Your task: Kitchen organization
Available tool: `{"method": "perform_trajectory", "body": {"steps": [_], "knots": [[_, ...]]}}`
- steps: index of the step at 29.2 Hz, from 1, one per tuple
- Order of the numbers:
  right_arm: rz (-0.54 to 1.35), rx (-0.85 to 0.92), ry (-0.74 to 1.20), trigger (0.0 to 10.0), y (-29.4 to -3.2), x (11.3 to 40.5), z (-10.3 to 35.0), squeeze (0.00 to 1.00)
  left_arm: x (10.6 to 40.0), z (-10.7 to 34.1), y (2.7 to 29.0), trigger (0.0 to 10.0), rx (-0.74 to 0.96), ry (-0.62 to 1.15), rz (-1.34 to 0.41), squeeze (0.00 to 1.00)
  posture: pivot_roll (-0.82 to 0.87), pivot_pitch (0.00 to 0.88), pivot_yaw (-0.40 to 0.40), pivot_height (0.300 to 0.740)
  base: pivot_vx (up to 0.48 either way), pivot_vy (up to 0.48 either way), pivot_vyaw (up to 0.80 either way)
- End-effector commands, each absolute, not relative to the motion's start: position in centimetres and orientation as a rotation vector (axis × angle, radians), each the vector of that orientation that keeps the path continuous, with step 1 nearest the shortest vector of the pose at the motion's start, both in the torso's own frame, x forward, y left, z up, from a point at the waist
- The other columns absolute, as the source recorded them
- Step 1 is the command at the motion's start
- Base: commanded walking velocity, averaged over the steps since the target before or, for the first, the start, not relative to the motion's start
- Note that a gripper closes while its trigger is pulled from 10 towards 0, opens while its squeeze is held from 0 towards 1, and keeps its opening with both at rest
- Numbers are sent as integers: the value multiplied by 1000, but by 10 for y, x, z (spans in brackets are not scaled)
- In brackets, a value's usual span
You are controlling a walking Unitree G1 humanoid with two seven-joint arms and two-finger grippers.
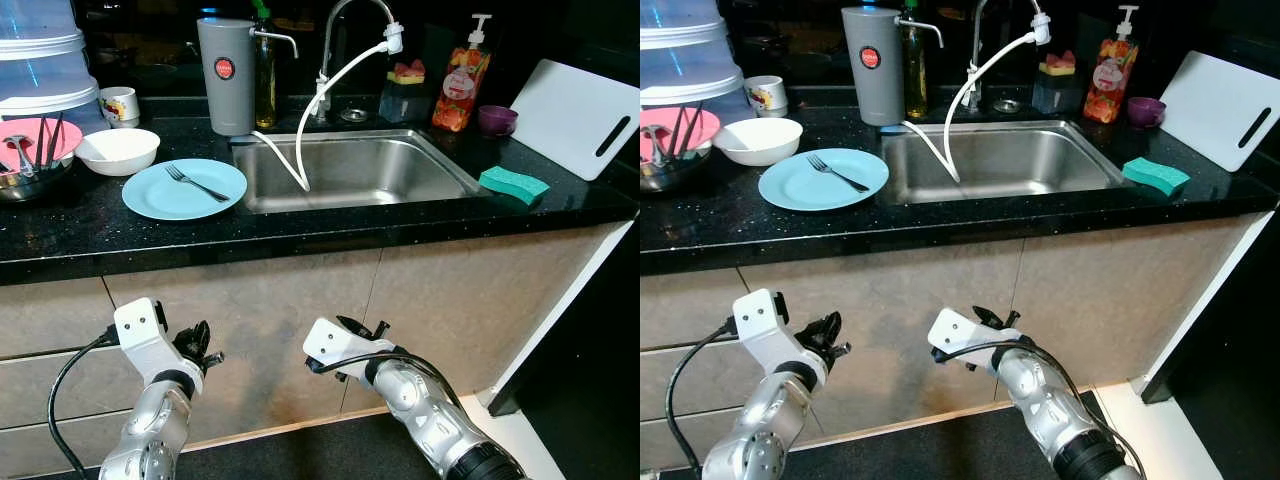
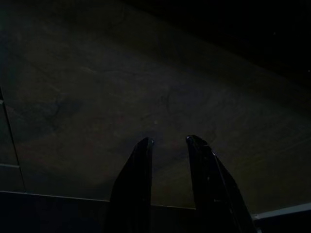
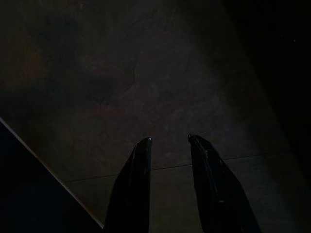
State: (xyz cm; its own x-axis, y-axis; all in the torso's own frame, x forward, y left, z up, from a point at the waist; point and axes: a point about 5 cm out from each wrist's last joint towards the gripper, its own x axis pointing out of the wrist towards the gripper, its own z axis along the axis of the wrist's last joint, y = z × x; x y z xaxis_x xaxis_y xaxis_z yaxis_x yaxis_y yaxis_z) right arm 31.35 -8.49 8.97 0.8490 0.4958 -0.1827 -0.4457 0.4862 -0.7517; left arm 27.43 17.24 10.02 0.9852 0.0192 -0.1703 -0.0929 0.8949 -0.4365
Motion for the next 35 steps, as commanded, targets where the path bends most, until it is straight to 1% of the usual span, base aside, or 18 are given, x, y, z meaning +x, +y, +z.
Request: {"method": "perform_trajectory", "body": {"steps": [1,35], "knots": [[567,-889,-47,10000,-88,314,88,0,273,97,170,10000,-469,182,56,0,-135,8,-28,740,0,0,0],[567,-889,-48,10000,-88,314,89,0,274,98,170,10000,-471,180,59,0,-133,23,-25,740,0,0,0]]}}
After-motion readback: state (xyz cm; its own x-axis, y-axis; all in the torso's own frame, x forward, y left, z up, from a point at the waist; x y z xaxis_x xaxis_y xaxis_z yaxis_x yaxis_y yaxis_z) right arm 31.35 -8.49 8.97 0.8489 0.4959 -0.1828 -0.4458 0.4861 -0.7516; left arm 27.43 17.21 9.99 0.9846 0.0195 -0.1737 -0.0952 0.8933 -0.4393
